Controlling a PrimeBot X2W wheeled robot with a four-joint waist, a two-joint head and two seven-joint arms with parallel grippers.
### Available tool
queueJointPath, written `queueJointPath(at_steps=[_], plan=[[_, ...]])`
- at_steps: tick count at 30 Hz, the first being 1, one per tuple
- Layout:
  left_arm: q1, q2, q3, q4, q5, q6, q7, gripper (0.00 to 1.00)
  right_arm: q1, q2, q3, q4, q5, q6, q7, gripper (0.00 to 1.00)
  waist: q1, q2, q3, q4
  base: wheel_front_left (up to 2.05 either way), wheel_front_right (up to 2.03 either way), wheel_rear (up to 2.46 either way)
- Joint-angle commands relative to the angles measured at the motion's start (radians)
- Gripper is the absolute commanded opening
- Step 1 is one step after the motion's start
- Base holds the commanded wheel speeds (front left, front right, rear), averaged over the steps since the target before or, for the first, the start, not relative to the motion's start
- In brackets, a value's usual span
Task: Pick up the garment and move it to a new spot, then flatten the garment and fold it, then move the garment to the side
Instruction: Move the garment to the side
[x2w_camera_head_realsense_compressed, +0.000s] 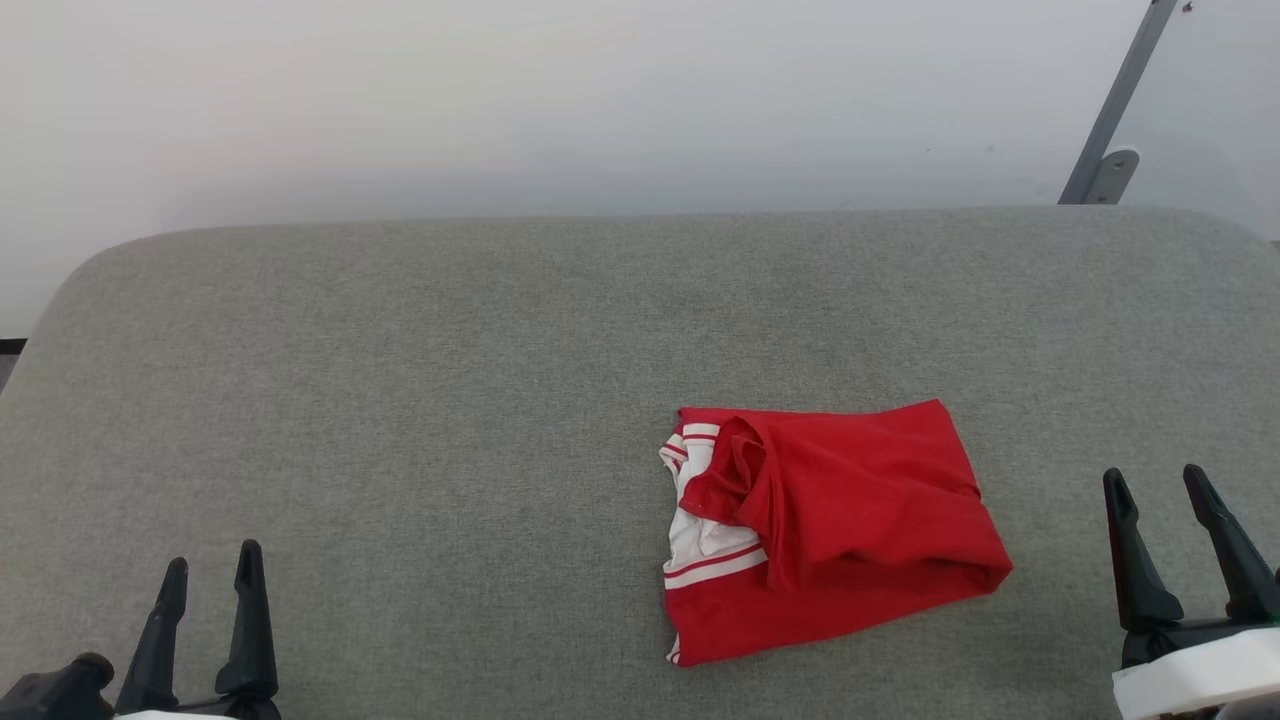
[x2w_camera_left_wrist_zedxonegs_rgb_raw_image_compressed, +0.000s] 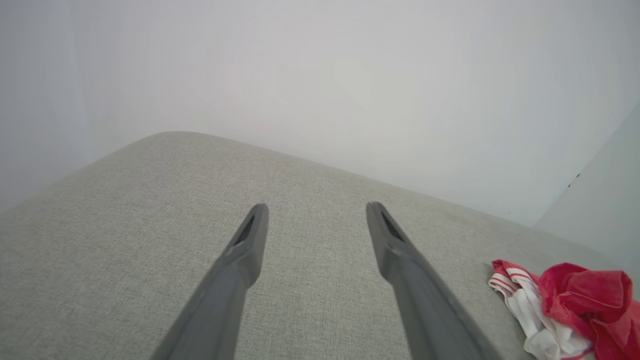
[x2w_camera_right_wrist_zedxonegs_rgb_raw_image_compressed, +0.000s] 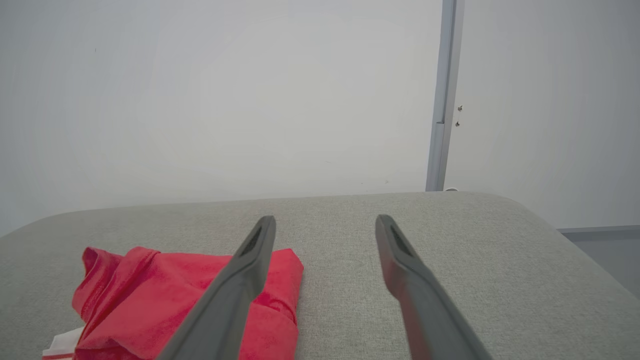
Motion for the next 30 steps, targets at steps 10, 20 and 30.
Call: queueJointPath(at_steps=[10, 20, 30], plan=[[-0.013, -0.012, -0.006, -0.006, 0.002, -0.004, -0.005, 1.0, 0.02, 0.01, -0.006, -0.01, -0.01, 0.0, -0.005, 1.0, 0.0, -0.0001, -0.001, 0.021, 0.0, 0.0, 0.0], [-0.03, -0.022, -0.021, -0.012, -0.001, -0.004, -0.005, 1.0, -0.006, -0.031, 0.064, 0.045, 0.022, 0.0, -0.005, 1.0, 0.0, -0.0001, 0.003, 0.065, 0.0, 0.0, 0.0], [-0.04, -0.014, -0.047, -0.016, -0.009, -0.004, -0.005, 1.0, -0.157, -0.203, 0.249, 0.164, 0.185, 0.0, 0.117, 1.0, 0.0, -0.0001, 0.038, 0.132, 0.0, 0.0, 0.0]])
